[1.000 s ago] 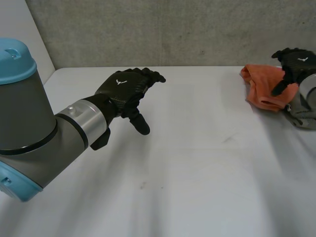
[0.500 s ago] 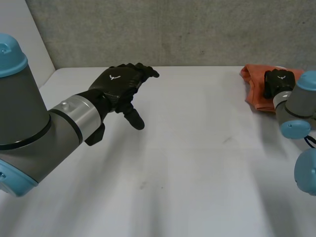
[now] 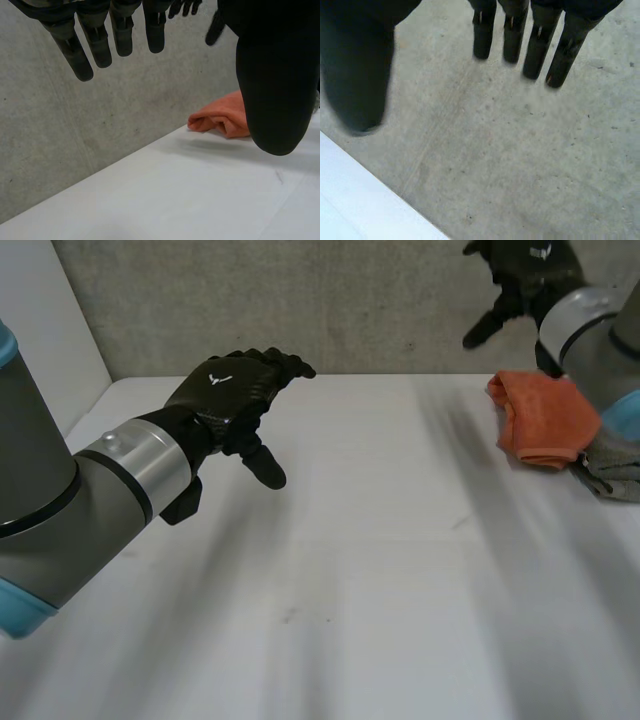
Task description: Fold the laundry.
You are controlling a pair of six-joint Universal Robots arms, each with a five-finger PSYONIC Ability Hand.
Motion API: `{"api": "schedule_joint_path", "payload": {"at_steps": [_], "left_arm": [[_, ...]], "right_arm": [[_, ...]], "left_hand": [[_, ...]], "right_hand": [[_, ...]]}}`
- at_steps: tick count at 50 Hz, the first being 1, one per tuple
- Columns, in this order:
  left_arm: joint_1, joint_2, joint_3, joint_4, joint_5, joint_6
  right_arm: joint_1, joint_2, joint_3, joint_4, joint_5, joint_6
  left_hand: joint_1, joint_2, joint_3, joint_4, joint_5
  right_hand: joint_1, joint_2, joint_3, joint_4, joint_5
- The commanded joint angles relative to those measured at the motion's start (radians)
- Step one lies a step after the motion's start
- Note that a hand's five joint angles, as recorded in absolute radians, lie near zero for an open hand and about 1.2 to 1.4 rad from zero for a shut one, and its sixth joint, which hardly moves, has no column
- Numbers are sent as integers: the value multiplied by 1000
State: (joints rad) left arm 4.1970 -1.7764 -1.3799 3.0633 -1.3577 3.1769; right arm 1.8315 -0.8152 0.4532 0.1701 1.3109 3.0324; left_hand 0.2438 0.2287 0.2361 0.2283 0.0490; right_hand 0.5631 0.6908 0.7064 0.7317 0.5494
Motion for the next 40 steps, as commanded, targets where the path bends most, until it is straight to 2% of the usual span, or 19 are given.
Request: {"api": "schedule_joint_path", "payload": {"at_steps": [1,6,13,16,19,22,25,26,33,40], "left_arm": [[-2,8,-8,0,0,0],[2,8,-8,0,2,0],[3,-5,-10,0,0,0],[5,-9,-11,0,2,0],[5,-14,-13,5,2,0],[5,-21,-13,21,0,0],[5,-32,-13,31,0,0],[5,-35,-13,32,0,0],[5,-35,-13,32,0,-6],[9,-26,-13,32,-3,-11]], "right_arm": [[-8,166,75,8,114,-41],[-55,309,22,11,134,-75],[-155,585,-287,6,235,-121],[-188,657,-373,3,271,-174],[-202,674,-378,-24,274,-202],[-221,673,-366,-83,271,-221],[-228,669,-360,-96,252,-221],[-227,665,-360,-95,236,-221],[-204,550,-341,-64,188,-202],[-120,331,-260,-34,39,-67]], "left_hand": [[-30,-15,-23,-15,-10],[-30,-15,-23,-15,-10],[-27,-12,-20,-12,-7],[-27,-12,-20,-12,-7],[-27,-12,-20,-12,-7],[-24,-9,-17,-9,-4],[-24,-9,-17,-9,-4],[-24,-9,-17,-9,-4],[-21,-6,-14,-6,-1],[-21,-6,-14,-6,-1]], "right_hand": [[-389,-516,-532,-557,-549],[-389,-516,-532,-557,-549],[-389,-516,-532,-557,-549],[-389,-516,-532,-557,-549],[-389,-516,-532,-557,-549],[-389,-516,-532,-557,-549],[344,217,201,176,183],[828,701,685,660,667],[833,705,690,665,672],[833,705,690,665,672]]}}
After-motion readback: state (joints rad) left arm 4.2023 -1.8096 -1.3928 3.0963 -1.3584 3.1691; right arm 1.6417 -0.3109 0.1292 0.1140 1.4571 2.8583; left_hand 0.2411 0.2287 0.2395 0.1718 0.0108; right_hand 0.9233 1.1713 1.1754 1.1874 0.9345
